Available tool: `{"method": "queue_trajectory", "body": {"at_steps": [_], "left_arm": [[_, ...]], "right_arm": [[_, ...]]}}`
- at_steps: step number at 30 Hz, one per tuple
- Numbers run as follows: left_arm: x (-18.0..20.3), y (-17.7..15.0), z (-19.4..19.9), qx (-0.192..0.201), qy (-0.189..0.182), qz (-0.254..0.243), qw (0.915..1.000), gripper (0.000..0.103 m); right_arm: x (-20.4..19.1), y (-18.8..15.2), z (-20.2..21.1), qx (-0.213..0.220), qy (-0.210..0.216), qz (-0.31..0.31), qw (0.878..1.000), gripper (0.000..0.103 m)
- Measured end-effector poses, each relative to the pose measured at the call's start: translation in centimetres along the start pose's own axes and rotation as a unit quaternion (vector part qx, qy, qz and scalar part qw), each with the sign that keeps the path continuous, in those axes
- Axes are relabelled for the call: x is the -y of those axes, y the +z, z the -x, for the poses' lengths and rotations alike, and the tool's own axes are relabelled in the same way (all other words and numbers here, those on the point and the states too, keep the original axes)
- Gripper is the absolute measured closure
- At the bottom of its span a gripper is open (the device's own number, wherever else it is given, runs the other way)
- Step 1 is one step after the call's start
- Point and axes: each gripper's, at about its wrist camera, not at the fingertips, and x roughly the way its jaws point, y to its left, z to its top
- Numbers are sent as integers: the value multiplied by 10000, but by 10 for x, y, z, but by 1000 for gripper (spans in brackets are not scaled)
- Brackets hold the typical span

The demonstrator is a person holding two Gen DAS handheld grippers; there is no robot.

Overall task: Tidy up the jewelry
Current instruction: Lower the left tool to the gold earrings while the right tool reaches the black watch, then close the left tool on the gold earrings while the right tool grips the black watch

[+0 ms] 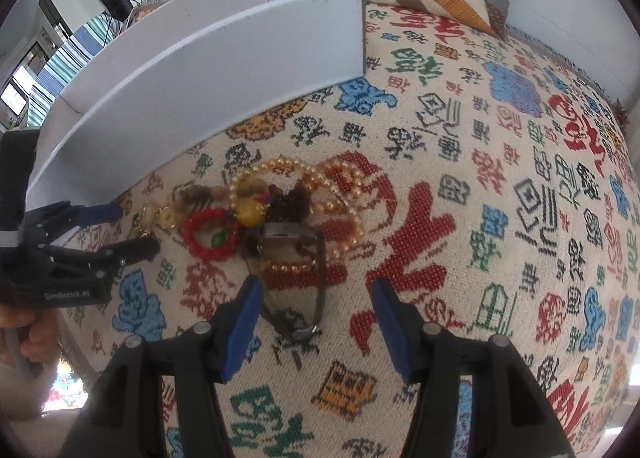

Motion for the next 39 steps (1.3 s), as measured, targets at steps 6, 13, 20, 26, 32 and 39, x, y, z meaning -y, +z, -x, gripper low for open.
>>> {"method": "queue_trajectory", "body": {"at_steps": [6,13,20,26,32,39], "left_arm": [[3,7,-3,66,91,-134,9998,36],[8,8,2,194,-127,-271,9994,76],[2,2,32,362,-643,26,9973,77],[-3,-3,68,489,-975,234,9938,77],[-3,-6,86,580,-889,231,9941,77],[-7,-12,74,436,-819,332,9951,77]], "right_arm": [[-1,2,-11,-103,-10,43,9999,69],[-1,-2,-7,-35,55,22,10000,99],[11,-14,30,303,330,-230,9987,100],[20,-22,58,464,536,-353,9969,101],[12,-19,44,331,489,-62,9982,91],[0,-7,-3,51,315,27,9995,76]]}}
